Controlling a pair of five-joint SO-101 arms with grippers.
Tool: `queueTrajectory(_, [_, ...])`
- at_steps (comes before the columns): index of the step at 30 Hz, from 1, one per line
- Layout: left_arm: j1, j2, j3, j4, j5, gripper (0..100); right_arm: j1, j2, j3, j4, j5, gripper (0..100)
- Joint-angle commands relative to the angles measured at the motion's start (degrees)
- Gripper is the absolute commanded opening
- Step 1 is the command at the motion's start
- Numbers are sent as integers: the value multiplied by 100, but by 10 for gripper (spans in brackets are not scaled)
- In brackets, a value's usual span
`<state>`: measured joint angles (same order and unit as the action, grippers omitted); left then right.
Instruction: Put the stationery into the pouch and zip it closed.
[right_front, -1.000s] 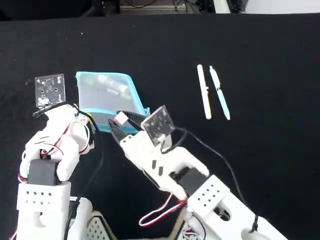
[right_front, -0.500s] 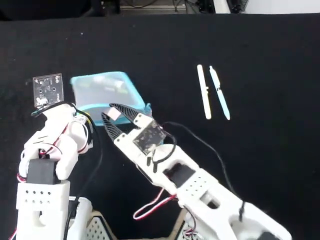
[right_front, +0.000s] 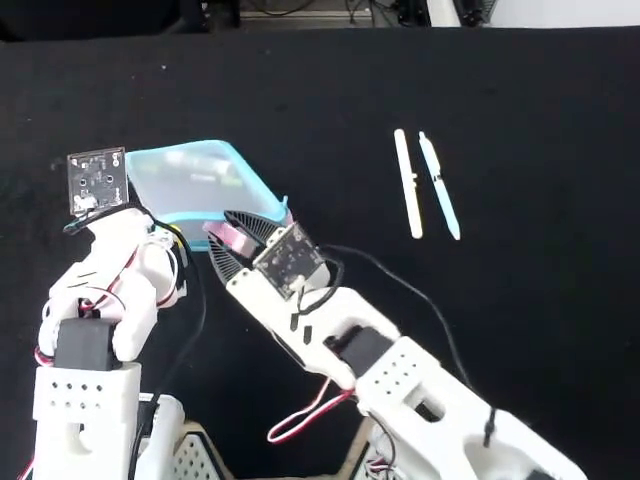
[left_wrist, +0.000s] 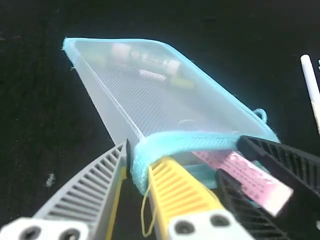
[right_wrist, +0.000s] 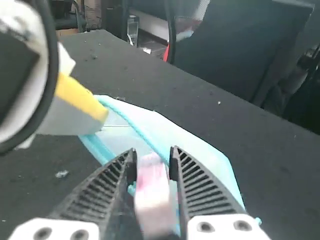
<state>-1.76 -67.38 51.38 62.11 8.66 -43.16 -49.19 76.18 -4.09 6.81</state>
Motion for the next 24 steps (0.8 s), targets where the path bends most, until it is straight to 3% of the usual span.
queueTrajectory(1, [-22,-88,-92,0,26,30,-26,-752,-514,976,-176,100])
queueTrajectory(13, [-22,-88,-92,0,26,30,237,-2343,-1218,2927,-255,100])
queueTrajectory(18, [-22,-88,-92,0,26,30,1644,-2378,-2141,4185,-1222,100])
queueTrajectory(24, [-22,-88,-92,0,26,30,3288,-1710,-3073,5301,-1354,98])
